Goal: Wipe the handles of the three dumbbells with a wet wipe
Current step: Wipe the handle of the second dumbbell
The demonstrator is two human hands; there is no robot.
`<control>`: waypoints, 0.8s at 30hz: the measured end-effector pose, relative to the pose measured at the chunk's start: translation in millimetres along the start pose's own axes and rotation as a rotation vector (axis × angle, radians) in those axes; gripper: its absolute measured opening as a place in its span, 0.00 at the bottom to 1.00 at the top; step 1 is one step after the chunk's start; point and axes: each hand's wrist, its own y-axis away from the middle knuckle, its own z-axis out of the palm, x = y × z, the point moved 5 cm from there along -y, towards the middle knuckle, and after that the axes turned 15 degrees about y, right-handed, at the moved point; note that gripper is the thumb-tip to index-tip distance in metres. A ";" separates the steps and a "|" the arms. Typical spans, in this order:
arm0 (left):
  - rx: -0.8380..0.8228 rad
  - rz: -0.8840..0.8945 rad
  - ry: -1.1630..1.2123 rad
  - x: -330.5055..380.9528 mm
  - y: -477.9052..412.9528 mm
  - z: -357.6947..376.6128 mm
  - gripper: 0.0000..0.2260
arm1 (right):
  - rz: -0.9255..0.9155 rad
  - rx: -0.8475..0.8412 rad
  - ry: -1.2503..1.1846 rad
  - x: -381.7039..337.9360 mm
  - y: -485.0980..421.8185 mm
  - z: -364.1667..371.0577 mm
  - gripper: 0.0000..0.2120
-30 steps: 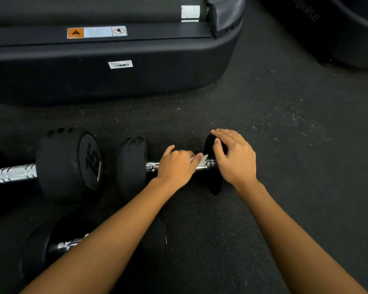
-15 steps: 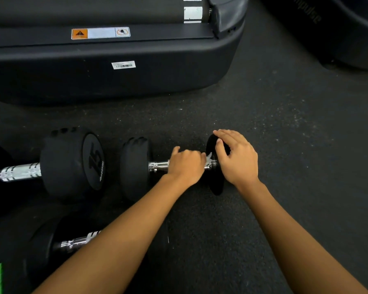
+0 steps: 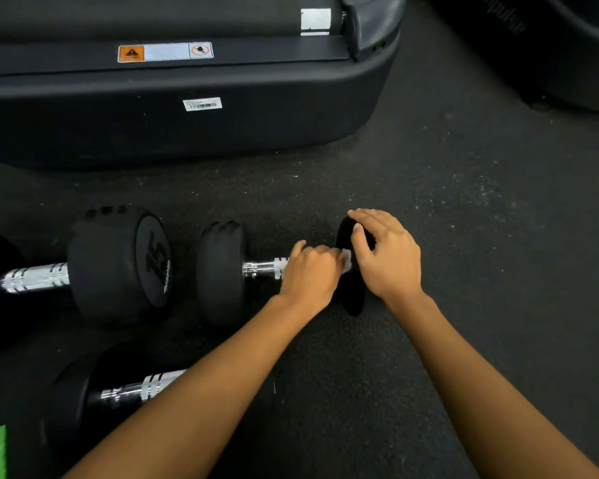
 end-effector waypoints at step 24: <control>0.180 0.329 0.005 11.0 18.2 -6.3 0.15 | 0.003 -0.006 0.018 1.0 -1.4 1.1 0.19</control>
